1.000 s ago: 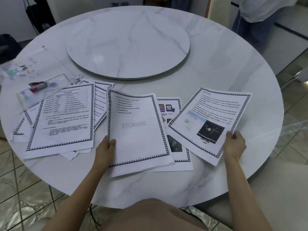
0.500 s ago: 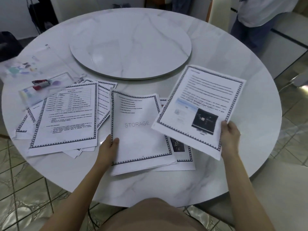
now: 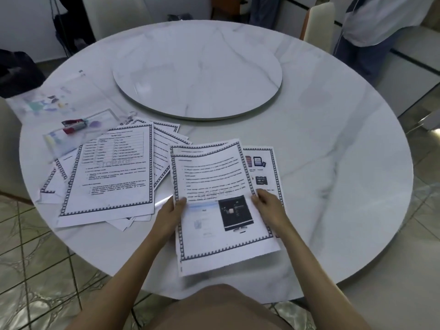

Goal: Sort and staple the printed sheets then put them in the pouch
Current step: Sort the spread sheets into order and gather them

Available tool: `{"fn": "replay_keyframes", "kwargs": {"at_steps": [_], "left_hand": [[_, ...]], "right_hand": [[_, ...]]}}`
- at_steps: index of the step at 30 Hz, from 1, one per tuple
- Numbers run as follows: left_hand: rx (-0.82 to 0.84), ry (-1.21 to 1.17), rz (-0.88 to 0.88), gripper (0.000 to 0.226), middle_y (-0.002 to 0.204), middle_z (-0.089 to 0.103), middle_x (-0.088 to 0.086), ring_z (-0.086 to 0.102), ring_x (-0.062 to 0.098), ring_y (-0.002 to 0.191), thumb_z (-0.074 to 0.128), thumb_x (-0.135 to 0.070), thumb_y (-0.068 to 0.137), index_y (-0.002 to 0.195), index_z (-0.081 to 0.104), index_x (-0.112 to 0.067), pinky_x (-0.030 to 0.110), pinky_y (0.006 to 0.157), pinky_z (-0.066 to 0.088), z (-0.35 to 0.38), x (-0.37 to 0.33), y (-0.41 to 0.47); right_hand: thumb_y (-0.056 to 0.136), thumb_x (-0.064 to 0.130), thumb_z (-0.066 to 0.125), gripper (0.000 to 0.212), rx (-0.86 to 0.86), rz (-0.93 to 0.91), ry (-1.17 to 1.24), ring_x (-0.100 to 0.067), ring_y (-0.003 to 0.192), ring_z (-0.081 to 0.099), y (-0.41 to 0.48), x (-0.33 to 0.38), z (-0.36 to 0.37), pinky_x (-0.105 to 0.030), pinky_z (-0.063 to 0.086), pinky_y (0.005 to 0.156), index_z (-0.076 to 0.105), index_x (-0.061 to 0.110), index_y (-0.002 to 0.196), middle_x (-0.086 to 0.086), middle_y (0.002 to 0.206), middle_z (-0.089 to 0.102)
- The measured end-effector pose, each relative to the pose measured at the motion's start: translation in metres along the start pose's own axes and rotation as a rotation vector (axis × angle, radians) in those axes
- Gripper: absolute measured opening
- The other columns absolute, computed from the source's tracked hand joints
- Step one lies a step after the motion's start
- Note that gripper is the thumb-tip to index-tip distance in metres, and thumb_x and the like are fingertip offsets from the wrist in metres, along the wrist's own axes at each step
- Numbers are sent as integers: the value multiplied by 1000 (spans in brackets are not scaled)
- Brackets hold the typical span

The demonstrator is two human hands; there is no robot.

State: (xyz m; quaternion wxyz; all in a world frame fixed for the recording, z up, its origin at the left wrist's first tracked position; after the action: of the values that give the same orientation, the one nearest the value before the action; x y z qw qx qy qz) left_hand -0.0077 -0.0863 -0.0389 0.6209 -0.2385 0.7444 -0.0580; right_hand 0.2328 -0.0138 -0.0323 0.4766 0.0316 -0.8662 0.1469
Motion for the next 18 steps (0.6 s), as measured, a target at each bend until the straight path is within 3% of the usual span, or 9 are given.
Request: {"fn": "replay_keyframes", "kwargs": {"at_steps": [3, 5, 9, 11, 13, 16, 18], "left_hand": [[40, 46, 24, 34, 128, 56, 7, 55, 19, 104, 43, -25, 96, 129, 45, -15, 30, 90, 43, -2, -1, 0], [42, 78, 49, 38, 133, 53, 6, 52, 19, 113, 42, -24, 97, 134, 41, -14, 29, 94, 39, -3, -1, 1], [11, 99, 57, 40, 134, 53, 6, 51, 23, 120, 41, -26, 97, 135, 41, -13, 26, 96, 37, -7, 1, 0], [-20, 96, 60, 39, 131, 54, 7, 52, 25, 119, 41, -26, 97, 133, 44, -11, 27, 95, 37, -10, 3, -1], [-45, 88, 67, 39, 127, 56, 7, 54, 22, 111, 43, -27, 96, 131, 46, -11, 27, 92, 40, -12, 2, -3], [-55, 87, 78, 38, 116, 56, 1, 53, 16, 99, 44, -26, 95, 130, 47, -10, 26, 86, 41, -13, 0, -6], [-52, 104, 79, 39, 120, 58, 4, 57, 21, 105, 45, -28, 95, 129, 48, -11, 28, 89, 44, -14, 1, -5]], "right_hand": [[95, 21, 46, 18, 11, 30, -28, -6, 80, 56, -2, 3, 8, -4, 40, 61, 58, 12, 105, 3, 92, 61], [94, 18, 49, 21, -98, 49, -31, -3, 83, 54, -3, 5, 3, -5, 40, 68, 57, 12, 112, 0, 100, 59], [86, 21, 61, 39, -376, 162, -295, -31, 108, 48, -8, -5, -14, -34, 41, 88, 52, 4, 121, -18, 120, 49], [78, 34, 69, 62, -418, 291, -478, -37, 115, 40, -13, -10, -17, -44, 39, 90, 45, 3, 127, -20, 125, 42], [74, 43, 71, 77, -420, 384, -510, -38, 120, 36, -17, -12, -17, -47, 37, 93, 39, 2, 131, -21, 129, 39], [76, 41, 70, 75, -407, 445, -503, -37, 121, 35, -15, -11, -16, -44, 35, 96, 37, 1, 130, -22, 130, 39], [77, 40, 70, 69, -391, 469, -510, -36, 120, 38, -14, -11, -17, -42, 35, 95, 39, 2, 127, -21, 128, 41]]}}
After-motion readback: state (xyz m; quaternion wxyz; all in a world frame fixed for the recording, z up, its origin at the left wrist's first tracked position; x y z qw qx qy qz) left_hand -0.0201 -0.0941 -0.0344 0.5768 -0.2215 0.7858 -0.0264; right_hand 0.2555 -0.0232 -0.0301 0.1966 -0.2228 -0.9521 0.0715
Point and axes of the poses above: each hand's wrist, its own y-axis towards the middle knuckle, its own z-axis out of the palm, x = y × z, the point moved 4 cm from there along y, towards the middle knuckle
